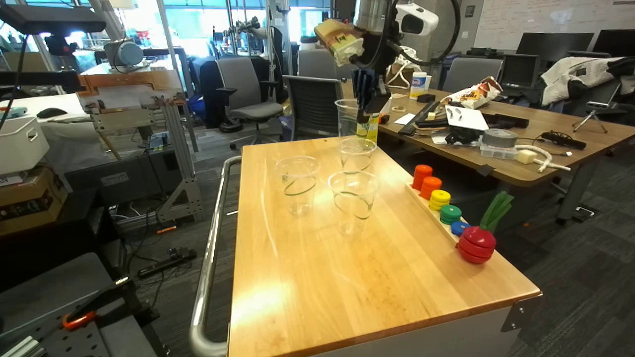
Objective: Stack the plastic cups
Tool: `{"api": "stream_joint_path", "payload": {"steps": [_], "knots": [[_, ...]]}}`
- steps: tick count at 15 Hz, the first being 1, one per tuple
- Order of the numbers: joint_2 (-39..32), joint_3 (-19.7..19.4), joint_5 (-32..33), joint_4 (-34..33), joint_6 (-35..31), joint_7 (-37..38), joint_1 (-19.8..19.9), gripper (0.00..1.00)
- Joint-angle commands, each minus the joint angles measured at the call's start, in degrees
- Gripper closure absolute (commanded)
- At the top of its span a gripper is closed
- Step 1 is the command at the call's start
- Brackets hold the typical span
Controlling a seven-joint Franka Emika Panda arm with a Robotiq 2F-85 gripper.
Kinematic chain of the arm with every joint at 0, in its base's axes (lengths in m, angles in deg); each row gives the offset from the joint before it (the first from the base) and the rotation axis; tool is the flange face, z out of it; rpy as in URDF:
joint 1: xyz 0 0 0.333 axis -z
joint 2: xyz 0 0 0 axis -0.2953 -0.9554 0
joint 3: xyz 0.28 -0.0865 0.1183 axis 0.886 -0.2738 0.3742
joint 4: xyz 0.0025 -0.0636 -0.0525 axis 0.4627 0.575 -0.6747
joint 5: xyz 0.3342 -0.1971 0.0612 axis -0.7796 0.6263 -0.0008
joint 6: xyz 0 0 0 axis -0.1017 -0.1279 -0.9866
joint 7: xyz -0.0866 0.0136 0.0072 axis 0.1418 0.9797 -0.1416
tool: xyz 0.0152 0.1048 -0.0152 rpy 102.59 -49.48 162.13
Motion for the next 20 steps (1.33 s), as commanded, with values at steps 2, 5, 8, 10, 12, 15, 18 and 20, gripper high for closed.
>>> {"api": "stream_joint_path", "payload": {"steps": [2,5,8,10,12,15,18,20], "knots": [[-1.5,0.9,-1.5,-0.7,-2.2,-3.2,1.2,0.94],[-2.3,1.1,-1.2,-0.4,-2.4,-4.8,1.4,0.93],[-2.7,1.2,-0.5,-0.5,-2.4,-6.5,1.2,0.63],[-2.7,1.4,-0.3,-0.6,-2.2,-7.3,1.1,0.49],[-2.6,1.4,0.1,-0.5,-1.9,-7.9,1.0,0.33],[-2.8,1.0,1.6,-0.2,-2.2,-8.0,0.7,0.10],[-3.7,1.0,1.8,-0.6,-2.2,-7.2,0.7,0.00],[-4.7,1.0,1.7,-1.1,-2.3,-6.6,0.6,0.00]]}}
